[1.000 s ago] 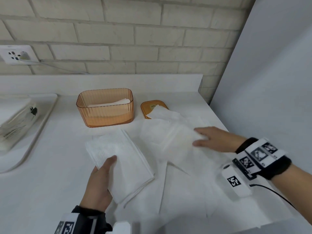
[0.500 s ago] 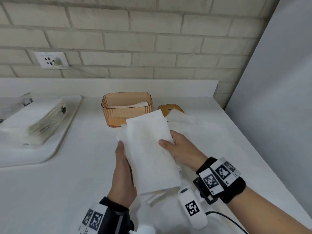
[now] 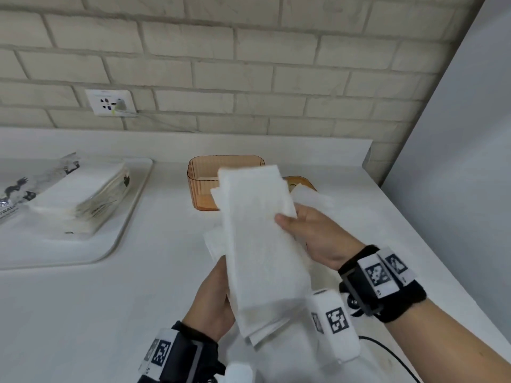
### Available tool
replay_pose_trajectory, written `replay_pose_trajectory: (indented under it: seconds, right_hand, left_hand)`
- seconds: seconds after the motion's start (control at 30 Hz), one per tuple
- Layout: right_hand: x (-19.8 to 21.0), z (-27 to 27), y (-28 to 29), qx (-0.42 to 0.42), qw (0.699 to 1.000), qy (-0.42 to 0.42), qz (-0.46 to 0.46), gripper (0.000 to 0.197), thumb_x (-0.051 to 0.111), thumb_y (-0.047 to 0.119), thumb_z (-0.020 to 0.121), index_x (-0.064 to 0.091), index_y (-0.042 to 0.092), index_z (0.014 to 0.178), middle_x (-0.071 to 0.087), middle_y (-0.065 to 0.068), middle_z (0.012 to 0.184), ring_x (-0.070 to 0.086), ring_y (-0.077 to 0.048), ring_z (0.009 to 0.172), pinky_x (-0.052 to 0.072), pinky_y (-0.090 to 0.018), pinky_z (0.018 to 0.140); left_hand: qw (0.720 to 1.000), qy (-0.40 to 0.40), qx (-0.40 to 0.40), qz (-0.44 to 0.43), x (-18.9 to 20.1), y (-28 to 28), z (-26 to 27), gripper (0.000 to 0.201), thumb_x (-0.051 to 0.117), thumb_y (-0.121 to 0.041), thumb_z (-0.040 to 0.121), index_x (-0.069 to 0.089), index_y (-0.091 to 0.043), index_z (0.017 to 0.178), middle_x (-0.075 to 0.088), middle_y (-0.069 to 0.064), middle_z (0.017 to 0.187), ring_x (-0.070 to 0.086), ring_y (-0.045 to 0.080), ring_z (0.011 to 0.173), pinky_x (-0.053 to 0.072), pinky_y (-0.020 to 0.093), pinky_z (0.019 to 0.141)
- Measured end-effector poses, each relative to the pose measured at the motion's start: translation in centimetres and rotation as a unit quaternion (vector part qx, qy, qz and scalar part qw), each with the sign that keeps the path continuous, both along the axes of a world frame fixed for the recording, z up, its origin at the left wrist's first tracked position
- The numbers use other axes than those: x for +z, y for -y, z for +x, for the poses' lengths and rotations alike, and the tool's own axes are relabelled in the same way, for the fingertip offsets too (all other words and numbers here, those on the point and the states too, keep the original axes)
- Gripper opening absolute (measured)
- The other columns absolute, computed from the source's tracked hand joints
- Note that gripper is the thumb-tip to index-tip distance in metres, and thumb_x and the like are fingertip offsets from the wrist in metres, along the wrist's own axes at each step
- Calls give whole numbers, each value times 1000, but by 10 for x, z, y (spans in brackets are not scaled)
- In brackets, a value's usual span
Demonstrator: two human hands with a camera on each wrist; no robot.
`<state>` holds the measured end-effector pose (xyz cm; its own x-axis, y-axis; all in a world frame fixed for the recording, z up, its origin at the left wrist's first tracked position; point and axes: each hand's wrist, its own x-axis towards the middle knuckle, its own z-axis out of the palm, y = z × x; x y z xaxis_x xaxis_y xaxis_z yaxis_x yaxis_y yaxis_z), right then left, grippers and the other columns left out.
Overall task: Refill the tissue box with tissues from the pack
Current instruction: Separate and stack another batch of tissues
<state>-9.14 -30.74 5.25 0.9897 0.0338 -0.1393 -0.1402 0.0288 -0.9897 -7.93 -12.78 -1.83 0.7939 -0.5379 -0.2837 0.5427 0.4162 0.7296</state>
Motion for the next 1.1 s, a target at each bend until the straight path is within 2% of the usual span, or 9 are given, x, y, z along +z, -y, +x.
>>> replay_pose_trajectory:
  seconds: [0.1,0.2,0.27,0.4,0.53,0.67,0.83,1.0,1.1]
  right_hand:
    - [-21,-2,-3,-3,981,-30,-190,28,51,25,95,55,18,123,66,3,119,63,-14,107,48,-39,98]
    - [-29,-3,-11,-19,966,-43,-255,30,49,27,96,50,15,123,61,1,121,59,-15,109,46,-39,100]
    - [-31,-3,-17,-14,961,-47,-274,30,46,30,96,48,13,121,60,-1,120,58,-16,109,45,-39,100]
    - [-34,-2,-25,-12,951,-55,-304,31,39,35,98,45,10,115,54,-9,118,55,-20,107,44,-37,97]
    - [-34,-2,-25,4,965,-58,-258,38,45,39,95,35,20,126,50,2,125,53,-13,112,44,-35,100]
    - [-30,4,-14,-8,991,-34,-131,74,72,27,80,23,30,135,55,7,125,56,-12,113,47,-34,98]
    - [-27,12,-18,-22,988,60,-140,53,63,17,84,41,22,131,59,0,126,55,-16,119,45,-42,102]
    - [-48,13,-27,7,988,36,-153,71,66,18,82,21,28,136,47,3,133,48,-10,124,43,-34,104]
    - [-60,10,-37,33,982,-2,-184,63,60,10,87,19,29,131,48,3,128,50,-9,117,44,-29,101]
  left_hand:
    - [1000,-5,23,-3,5,-1,3,46,34,-40,101,57,-13,129,66,11,123,63,27,114,47,43,93]
    - [999,-27,36,-6,7,-3,7,58,30,-59,95,59,-19,126,68,10,118,66,27,108,49,44,87]
    - [999,-25,19,5,9,-2,7,53,37,-57,93,62,-19,120,70,11,114,67,27,105,49,45,91]
    - [999,4,-9,48,9,0,6,38,52,-33,94,61,-12,123,69,13,115,66,30,108,45,48,101]
    - [994,59,4,90,10,0,11,33,57,-23,91,61,-11,122,71,10,112,68,28,103,51,43,91]
    - [967,176,56,175,27,-8,28,25,65,-24,87,65,-17,111,74,2,101,71,20,91,56,34,77]
    - [917,324,43,229,47,-17,42,22,69,-24,83,67,-21,105,75,-3,97,71,12,87,58,27,75]
    - [906,330,-7,263,30,-26,40,41,73,-36,71,67,-24,109,74,-8,102,70,9,94,57,27,80]
    - [900,306,11,310,11,-23,38,17,71,-30,81,69,-24,96,75,-9,87,71,15,87,57,25,74]
